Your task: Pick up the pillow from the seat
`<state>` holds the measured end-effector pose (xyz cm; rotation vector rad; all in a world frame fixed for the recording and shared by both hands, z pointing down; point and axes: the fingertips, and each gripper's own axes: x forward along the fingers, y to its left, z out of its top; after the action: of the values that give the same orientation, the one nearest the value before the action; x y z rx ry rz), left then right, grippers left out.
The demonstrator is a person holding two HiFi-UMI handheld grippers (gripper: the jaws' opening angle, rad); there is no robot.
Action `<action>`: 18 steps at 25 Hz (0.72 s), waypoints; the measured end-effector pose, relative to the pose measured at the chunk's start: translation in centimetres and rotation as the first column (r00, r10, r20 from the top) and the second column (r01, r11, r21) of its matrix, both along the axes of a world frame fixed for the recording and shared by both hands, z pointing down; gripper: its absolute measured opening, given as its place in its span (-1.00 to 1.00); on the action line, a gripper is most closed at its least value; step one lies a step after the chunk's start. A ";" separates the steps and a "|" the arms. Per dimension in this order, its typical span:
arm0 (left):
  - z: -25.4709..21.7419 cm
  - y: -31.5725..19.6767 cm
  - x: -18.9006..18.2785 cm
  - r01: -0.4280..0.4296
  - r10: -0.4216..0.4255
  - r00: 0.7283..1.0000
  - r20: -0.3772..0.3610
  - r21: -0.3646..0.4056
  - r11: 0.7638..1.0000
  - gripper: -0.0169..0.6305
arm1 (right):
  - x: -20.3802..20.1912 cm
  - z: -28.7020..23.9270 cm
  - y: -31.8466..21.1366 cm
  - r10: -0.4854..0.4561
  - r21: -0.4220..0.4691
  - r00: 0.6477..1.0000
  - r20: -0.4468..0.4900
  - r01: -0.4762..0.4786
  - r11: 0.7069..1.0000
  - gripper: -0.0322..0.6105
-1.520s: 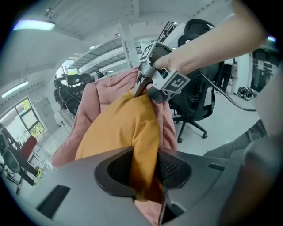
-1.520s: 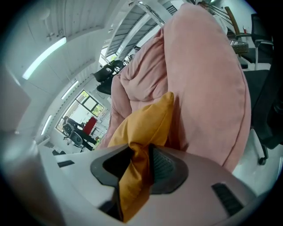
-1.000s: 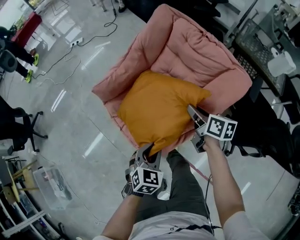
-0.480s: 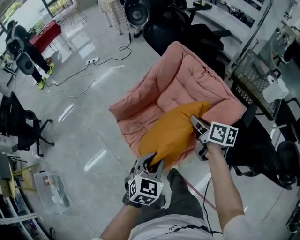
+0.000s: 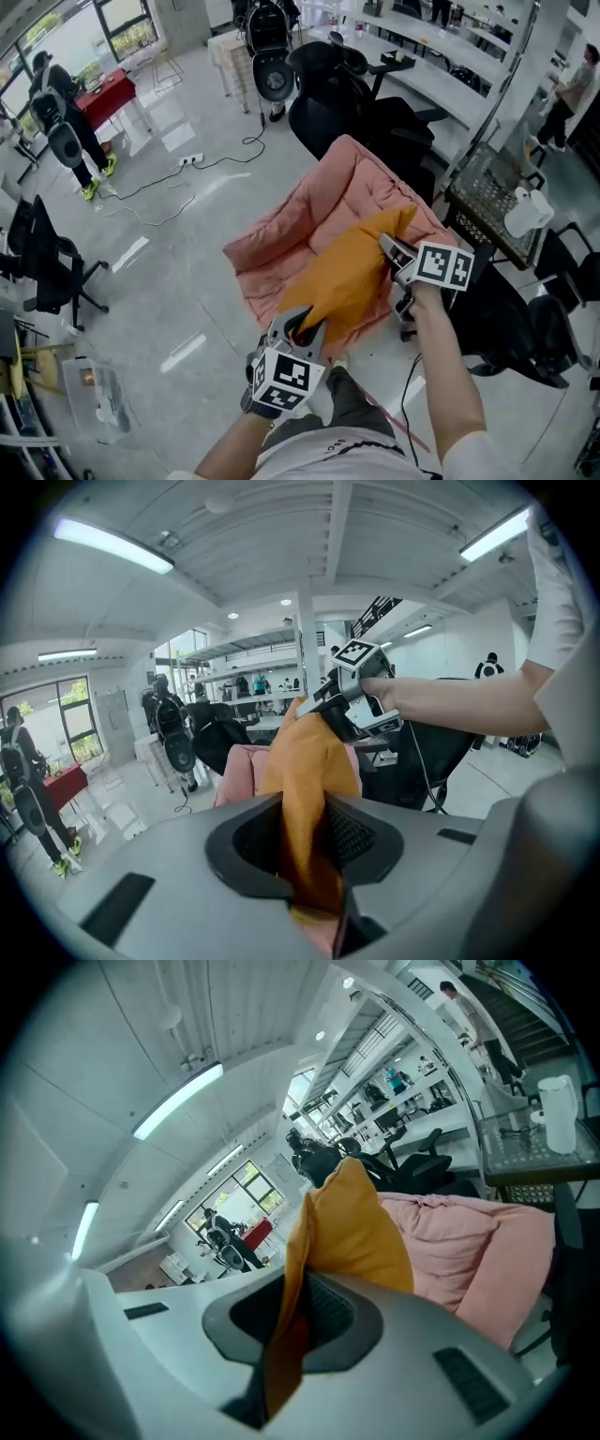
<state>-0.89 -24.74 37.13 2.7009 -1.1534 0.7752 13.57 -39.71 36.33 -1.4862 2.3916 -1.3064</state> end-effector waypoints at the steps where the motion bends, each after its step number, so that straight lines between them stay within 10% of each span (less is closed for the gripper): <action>1: -1.0 0.2 -0.1 -0.001 0.001 1.000 -0.004 0.011 1.000 -0.64 | -0.2 -1.3 0.1 -0.003 0.013 1.000 -0.004 0.003 1.000 -0.76; 18: -12.5 0.6 -2.3 0.032 -0.028 0.999 -0.021 0.197 0.980 -0.63 | -3.5 -15.0 -0.1 -0.057 0.189 0.998 -0.039 0.063 0.980 -0.76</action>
<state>-3.18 -24.16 24.59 2.8334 -1.3297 0.6632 10.11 -39.81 21.31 -1.4050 2.5183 -1.0360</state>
